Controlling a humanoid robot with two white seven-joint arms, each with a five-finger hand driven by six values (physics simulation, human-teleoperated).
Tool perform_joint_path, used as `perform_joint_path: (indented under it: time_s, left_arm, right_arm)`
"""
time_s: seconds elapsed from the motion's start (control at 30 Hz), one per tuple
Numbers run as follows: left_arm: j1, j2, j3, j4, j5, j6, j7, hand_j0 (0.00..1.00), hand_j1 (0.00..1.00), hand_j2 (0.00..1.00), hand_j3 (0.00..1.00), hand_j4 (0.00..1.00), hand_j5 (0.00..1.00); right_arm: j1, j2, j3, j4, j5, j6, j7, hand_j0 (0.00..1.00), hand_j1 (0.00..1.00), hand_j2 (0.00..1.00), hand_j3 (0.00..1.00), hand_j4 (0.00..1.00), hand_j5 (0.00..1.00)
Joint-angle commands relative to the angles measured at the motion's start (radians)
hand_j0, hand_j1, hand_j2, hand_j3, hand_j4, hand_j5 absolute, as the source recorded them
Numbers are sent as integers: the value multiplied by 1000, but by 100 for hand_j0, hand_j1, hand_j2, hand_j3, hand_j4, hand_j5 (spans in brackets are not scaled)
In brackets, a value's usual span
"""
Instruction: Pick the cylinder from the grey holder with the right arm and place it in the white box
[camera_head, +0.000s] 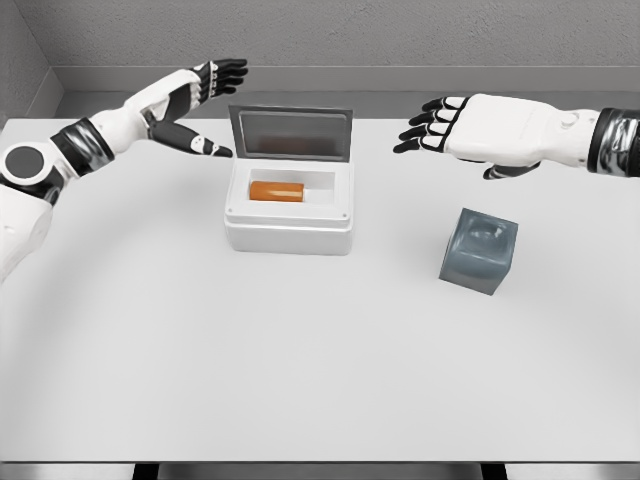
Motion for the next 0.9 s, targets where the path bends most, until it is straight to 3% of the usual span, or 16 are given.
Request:
perform_joint_path:
  time_s: [0.0,0.17,0.47,0.87]
  left_arm:
    - [0,2,3,-8,9,1,-1,100,100,100,100,100,100]
    - [8,10,3,-14,9,1,-1,100,100,100,100,100,100]
    - [25,33,0,-97,10,1,-1,100,100,100,100,100,100]
    - [51,54,0,-123,9,-2,-1,100,100,100,100,100,100]
  right_arm:
    - [0,-1,-1,0,-4,3,-1,100,100,100,100,100,100]
    - [5,-1,-1,0,-4,3,-1,100,100,100,100,100,100]
    - [6,-1,-2,0,-4,3,-1,100,100,100,100,100,100]
    - [6,1,-1,0,-4,3,-1,100,100,100,100,100,100]
